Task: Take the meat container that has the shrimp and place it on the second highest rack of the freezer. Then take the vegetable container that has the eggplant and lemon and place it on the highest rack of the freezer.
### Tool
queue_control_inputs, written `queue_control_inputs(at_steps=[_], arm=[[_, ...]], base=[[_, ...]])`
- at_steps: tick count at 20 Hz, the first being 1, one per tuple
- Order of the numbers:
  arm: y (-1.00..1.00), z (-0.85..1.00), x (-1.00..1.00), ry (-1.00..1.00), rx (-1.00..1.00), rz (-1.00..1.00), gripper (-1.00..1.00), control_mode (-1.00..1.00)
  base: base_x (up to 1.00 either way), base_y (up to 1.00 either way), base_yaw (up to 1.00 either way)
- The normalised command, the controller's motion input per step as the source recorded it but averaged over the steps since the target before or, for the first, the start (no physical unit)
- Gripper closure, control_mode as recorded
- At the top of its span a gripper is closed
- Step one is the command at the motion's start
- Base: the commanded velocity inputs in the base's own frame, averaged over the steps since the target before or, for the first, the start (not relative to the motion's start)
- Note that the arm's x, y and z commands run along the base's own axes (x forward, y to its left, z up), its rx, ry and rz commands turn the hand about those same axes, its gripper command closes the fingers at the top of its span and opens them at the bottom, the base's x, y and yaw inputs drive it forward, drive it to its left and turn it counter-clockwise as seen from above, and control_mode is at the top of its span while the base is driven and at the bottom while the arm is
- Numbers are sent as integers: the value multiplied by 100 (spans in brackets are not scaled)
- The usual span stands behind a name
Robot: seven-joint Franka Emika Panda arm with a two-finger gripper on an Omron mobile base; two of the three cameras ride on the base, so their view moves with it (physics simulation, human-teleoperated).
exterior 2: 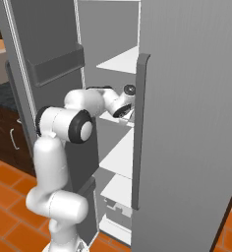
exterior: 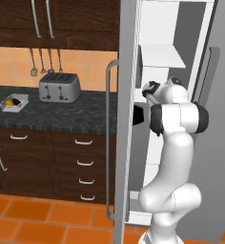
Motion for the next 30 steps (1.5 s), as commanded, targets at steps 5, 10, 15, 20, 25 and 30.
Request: queue_control_inputs(at_steps=[5, 10, 15, 20, 25, 30], arm=[[33, 5, -5, -13, -2, 0, -100, -100], [16, 53, -36, -13, -5, 0, -100, -100], [8, 80, -44, -7, -9, 0, -100, -100], [-4, 77, -87, -7, -15, 0, -100, -100], [0, 81, -100, -1, -17, 0, -100, -100], [14, 65, -100, 0, -17, 0, -100, -100]], base=[[0, 0, 0], [0, 0, 0], [0, 0, 0], [0, 0, 0], [0, 0, 0], [0, 0, 0]])
